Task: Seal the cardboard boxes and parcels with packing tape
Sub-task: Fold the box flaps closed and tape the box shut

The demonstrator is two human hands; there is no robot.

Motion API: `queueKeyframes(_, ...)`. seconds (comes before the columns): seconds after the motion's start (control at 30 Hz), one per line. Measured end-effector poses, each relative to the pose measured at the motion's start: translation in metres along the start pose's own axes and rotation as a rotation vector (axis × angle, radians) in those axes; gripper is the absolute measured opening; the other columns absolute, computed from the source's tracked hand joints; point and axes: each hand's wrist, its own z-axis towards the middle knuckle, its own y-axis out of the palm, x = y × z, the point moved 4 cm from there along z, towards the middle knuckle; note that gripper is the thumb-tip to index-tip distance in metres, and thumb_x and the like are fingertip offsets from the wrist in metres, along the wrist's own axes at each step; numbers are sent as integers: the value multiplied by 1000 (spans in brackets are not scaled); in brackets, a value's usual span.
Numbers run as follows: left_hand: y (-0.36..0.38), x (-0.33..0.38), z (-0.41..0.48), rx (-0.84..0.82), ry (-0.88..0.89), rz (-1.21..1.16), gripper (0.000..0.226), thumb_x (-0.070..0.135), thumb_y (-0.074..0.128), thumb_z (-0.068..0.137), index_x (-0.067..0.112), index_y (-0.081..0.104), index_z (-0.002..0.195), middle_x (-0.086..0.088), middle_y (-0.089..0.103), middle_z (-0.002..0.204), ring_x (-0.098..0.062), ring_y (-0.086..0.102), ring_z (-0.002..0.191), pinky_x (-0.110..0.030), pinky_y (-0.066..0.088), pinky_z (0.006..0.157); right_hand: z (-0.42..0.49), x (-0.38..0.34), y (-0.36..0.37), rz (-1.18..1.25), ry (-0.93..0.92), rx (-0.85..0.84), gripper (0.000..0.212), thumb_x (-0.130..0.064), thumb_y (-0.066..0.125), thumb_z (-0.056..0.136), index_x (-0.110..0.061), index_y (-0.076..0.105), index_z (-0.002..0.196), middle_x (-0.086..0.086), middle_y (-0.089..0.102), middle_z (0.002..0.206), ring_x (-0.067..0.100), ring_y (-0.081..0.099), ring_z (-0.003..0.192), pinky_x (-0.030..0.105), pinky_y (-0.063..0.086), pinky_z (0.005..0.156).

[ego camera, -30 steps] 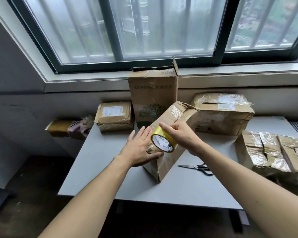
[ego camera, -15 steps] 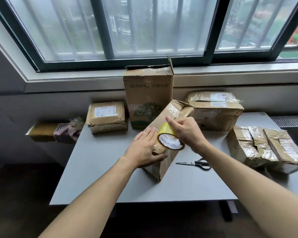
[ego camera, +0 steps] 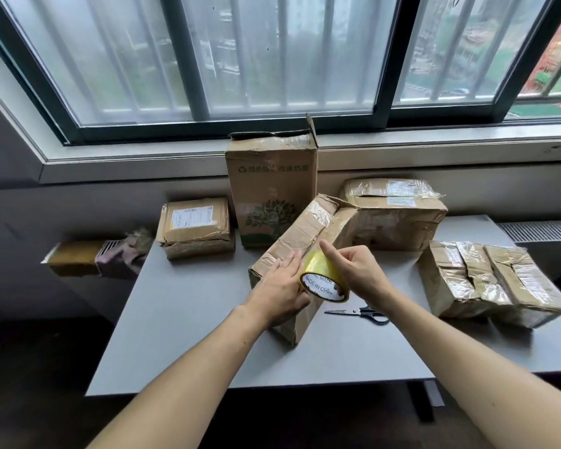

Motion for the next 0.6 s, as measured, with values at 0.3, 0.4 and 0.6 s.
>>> queueKeyframes(0.3,11,1,-2,-55,-12,185,66,35,32,105,18,-1,159,-5,2,167,-18,-1,153,-47,2,123,-3,11,-12,-229,-4,103,61,-46,62,95,-12,35,52,2,23,53,15,21,49,29,18,46)
queueKeyframes(0.4,11,4,-2,-86,-12,182,65,33,30,105,21,-2,159,-5,-1,167,-17,-5,153,-47,-2,123,-8,28,-18,-282,28,135,63,-42,61,95,-16,26,49,0,18,52,14,17,49,28,16,46)
queueKeyframes(0.6,9,-1,-5,-171,-27,114,84,41,23,81,26,-6,159,-1,-10,166,-12,-12,152,-40,-10,122,-13,56,-2,-241,-15,130,63,-35,59,97,-19,19,51,-2,15,54,14,17,50,30,18,49)
